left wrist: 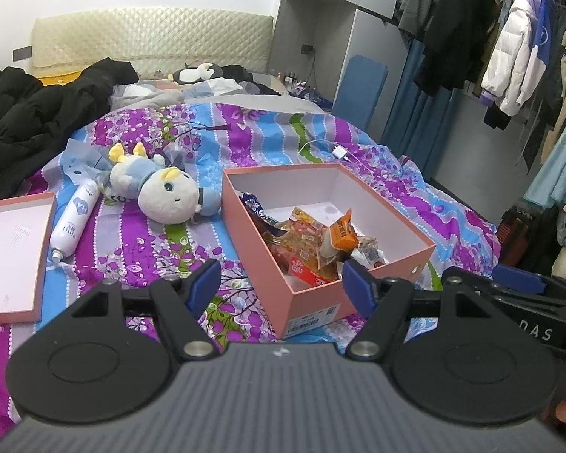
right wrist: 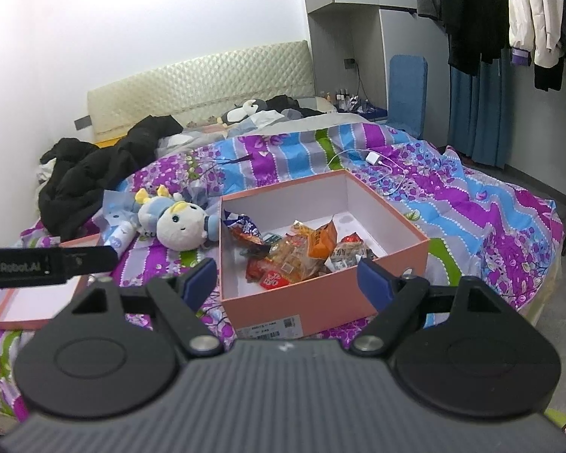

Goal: Organize snacks

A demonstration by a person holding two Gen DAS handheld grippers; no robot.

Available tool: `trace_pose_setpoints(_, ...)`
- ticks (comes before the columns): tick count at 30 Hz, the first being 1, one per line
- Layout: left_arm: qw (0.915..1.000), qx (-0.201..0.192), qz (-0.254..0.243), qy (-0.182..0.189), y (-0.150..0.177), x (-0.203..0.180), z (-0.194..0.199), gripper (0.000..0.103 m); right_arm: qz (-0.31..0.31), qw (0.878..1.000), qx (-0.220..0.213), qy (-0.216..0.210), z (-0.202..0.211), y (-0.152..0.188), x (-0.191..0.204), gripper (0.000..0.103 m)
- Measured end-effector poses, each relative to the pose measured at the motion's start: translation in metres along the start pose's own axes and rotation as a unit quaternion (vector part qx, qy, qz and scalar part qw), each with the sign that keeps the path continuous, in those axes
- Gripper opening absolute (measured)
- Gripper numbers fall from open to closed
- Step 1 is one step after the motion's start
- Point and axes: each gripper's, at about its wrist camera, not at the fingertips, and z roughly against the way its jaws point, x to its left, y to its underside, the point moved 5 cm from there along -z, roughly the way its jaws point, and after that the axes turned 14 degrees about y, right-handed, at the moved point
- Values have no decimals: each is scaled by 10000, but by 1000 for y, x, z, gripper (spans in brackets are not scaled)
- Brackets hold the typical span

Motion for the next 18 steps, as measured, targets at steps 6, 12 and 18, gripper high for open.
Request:
trace_pose_setpoints(6, 10000, 19, -68, 16, -1, 3, 0, 81, 18, 10000, -29, -23, -1, 0, 0, 83)
trace_pose_setpoints(12, 9999, -25, -101, -73, -5, 9, 2, 93, 84, 10000, -38, 37, -3, 0, 0, 87)
trace_pose_setpoints(18, 9999, -10, -105, -85, -5, 10, 2, 93, -120, 9998, 19, 125, -6, 1, -6, 103)
